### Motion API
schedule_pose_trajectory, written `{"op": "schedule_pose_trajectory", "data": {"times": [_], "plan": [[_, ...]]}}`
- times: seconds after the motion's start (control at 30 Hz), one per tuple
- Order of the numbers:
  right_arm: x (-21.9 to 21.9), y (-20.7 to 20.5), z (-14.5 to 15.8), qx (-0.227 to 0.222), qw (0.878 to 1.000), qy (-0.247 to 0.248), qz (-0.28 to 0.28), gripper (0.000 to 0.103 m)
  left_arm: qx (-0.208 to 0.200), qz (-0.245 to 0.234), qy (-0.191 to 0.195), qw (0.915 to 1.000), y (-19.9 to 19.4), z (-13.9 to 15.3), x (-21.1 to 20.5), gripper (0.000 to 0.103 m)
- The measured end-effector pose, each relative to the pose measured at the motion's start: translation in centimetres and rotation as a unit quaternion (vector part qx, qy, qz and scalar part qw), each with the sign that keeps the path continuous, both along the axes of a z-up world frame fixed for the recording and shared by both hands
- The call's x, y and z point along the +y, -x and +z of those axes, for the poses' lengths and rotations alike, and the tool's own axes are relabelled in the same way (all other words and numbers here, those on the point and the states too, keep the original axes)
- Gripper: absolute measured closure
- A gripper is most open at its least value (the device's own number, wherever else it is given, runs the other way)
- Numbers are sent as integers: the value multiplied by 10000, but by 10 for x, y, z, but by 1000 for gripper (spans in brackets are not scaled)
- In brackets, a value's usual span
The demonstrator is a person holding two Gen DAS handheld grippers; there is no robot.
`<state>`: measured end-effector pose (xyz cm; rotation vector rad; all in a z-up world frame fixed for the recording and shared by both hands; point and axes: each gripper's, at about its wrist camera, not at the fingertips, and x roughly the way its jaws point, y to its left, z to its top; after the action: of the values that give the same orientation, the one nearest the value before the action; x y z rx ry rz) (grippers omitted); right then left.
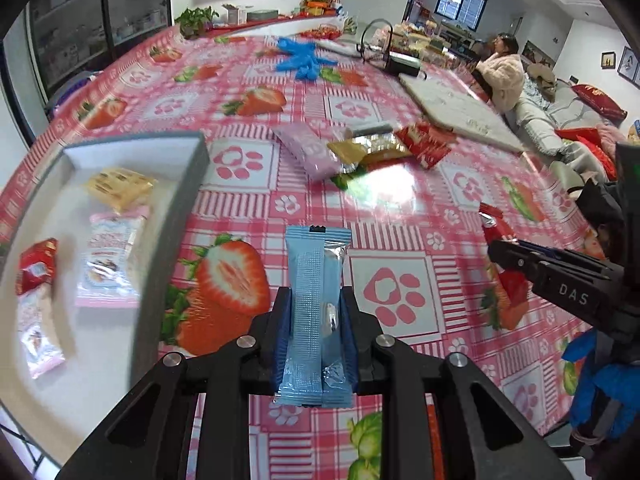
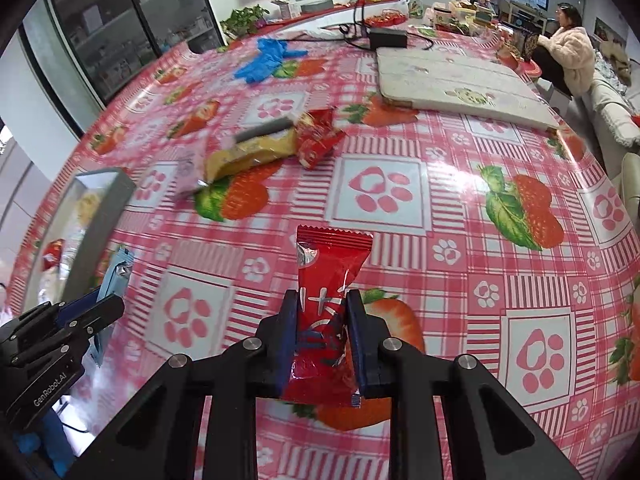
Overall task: Organize snacks
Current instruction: 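Carry the light-blue bar and red packet over the white tray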
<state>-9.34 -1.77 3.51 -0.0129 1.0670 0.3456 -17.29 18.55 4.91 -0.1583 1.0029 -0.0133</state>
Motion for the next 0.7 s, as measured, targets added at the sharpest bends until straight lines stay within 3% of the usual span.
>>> {"op": "schedule_pose_trajectory", "data": {"times": [0.27,0.4,0.43,0.53,0.63,0.7], "plan": [[41,8,32,-215,9988,-196,397,78,-326,204,-69,9992,11,31,31,77],[67,9,36,-342,9980,41,527,78,-328,400,-56,9986,19,35,54,77],[71,5,32,-291,9982,190,492,74,-331,427,-40,9985,23,36,58,77],[70,-1,12,-131,9976,595,315,38,-370,502,-55,9980,34,38,73,77],[62,0,-9,35,9963,800,305,38,-389,558,-75,9977,40,39,83,77],[56,0,-24,258,9963,792,231,53,-395,606,-84,9973,41,39,90,77]]}}
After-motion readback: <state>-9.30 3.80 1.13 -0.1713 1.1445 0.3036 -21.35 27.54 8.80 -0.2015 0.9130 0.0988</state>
